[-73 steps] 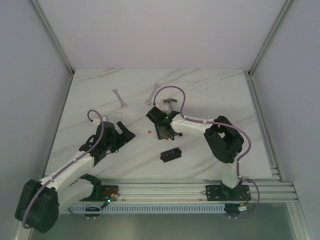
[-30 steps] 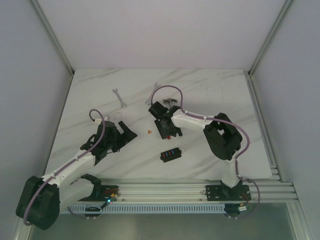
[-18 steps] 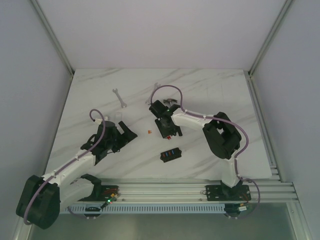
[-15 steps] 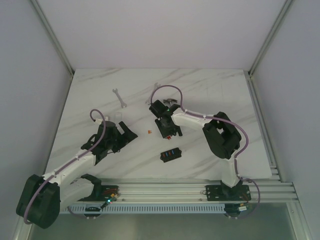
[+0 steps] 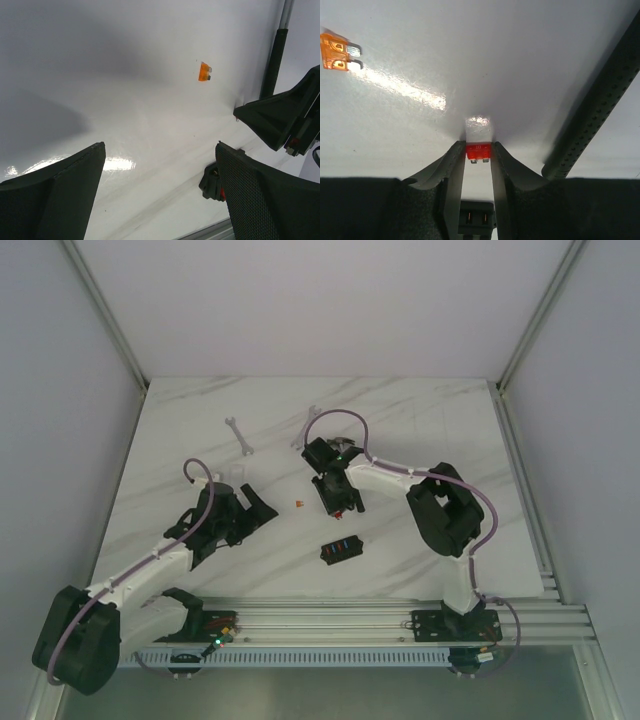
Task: Snap on the fuse box
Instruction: Pick up the fuse from the center of the board.
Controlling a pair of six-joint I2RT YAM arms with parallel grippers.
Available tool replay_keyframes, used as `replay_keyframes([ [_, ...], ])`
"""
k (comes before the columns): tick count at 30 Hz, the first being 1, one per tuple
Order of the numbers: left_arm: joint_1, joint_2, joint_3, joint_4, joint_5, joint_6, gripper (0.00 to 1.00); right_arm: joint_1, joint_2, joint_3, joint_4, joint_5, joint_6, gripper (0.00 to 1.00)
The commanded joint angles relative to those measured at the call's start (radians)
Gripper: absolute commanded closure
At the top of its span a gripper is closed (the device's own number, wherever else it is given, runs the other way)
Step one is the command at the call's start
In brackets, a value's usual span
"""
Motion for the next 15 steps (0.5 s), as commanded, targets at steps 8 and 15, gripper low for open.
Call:
replay_keyframes([
  [8, -0.067, 0.033, 0.042, 0.064, 0.005, 0.024, 0.0, -0.013, 0.051, -0.096, 0.018, 0.007, 0.014, 0.76],
  [15, -0.17, 0.045, 0.056, 0.191, -0.06, 0.067, 0.0, -0.013, -0.097, -0.102, 0.052, 0.031, 0.092, 0.78],
])
